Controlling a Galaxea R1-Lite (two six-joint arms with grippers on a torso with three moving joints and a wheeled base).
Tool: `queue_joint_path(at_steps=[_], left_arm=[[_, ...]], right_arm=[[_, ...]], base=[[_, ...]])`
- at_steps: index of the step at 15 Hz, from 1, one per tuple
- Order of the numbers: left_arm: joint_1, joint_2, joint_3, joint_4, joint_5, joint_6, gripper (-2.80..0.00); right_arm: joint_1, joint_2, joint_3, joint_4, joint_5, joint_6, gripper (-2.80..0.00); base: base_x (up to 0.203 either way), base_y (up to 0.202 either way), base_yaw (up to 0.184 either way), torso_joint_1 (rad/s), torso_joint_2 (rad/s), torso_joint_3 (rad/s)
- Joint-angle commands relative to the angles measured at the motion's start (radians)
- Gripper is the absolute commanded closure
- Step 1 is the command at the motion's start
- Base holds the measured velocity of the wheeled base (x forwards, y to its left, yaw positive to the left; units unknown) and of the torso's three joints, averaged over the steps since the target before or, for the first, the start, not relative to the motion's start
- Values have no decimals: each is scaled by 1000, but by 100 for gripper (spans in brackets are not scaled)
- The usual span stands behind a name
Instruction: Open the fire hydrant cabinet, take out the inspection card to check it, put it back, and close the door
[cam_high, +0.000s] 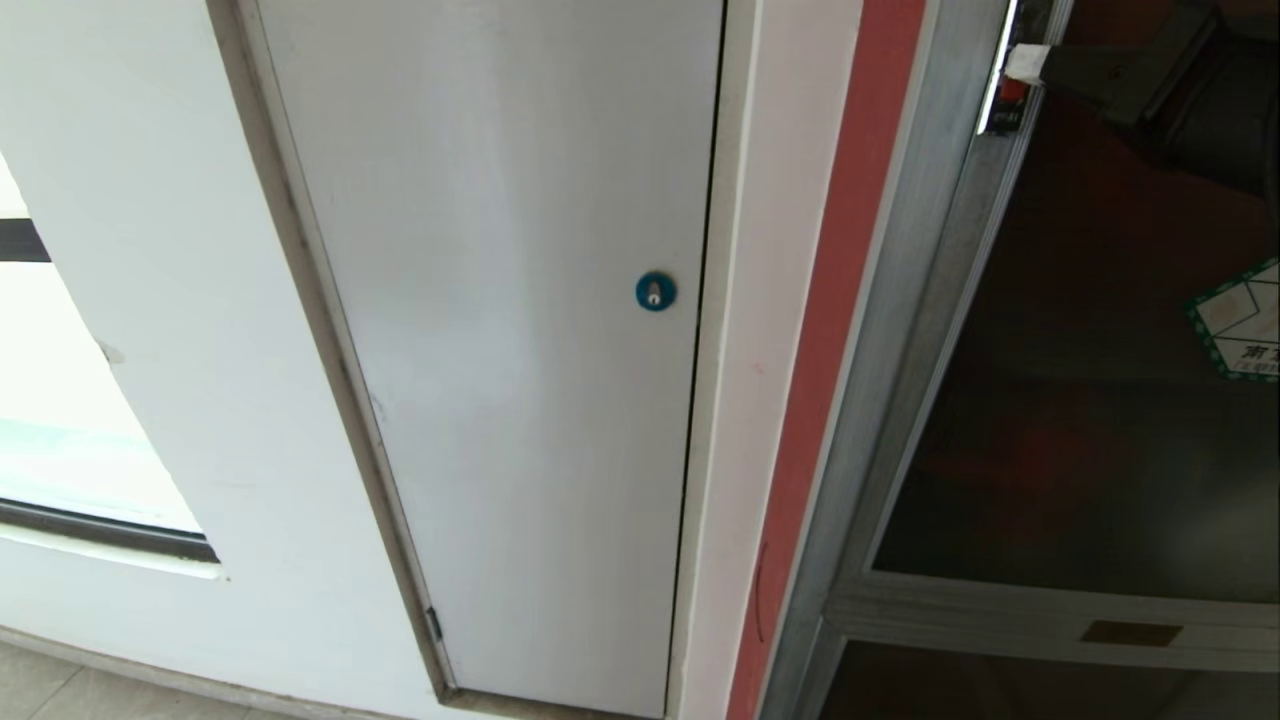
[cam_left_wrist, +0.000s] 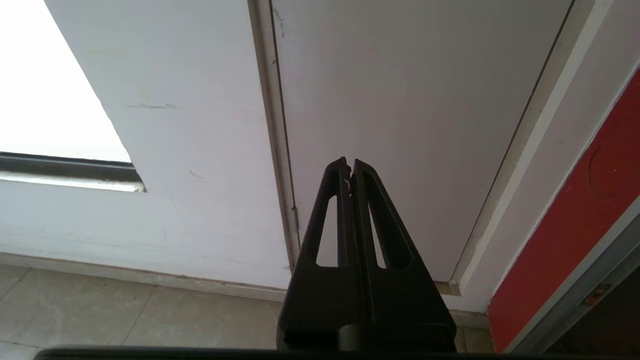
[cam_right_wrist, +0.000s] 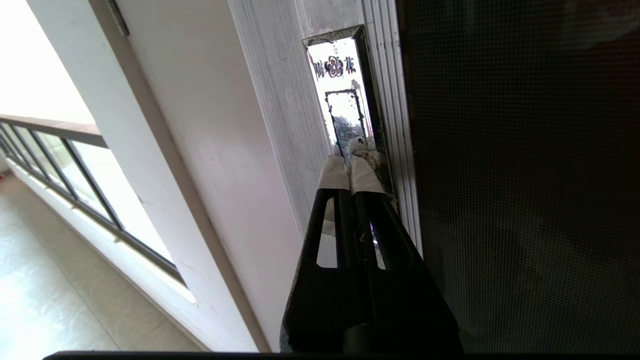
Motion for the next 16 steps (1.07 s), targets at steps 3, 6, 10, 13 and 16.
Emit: queue_joint_path(at_steps=[3,6,10,13,16], left_arm=[[0,1,0,0,0,0,0],[0,1,1,0,0,0,0],[0,1,0,0,0,0,0],[0,1,0,0,0,0,0],[0,1,0,0,0,0,0]], right_arm=[[1,-5,-3,-7,-15,3,0],[1,-43,21,-6,-14,2,0],[1,-73,21,-1,-13,2,0],[1,-86,21,-1,-13,2,0],[1,-94,21,-3,-12,2,0]], base=[[0,0,0,0,0,0],[0,0,0,0,0,0],[0,0,0,0,0,0],[0,0,0,0,0,0],[0,0,0,0,0,0]])
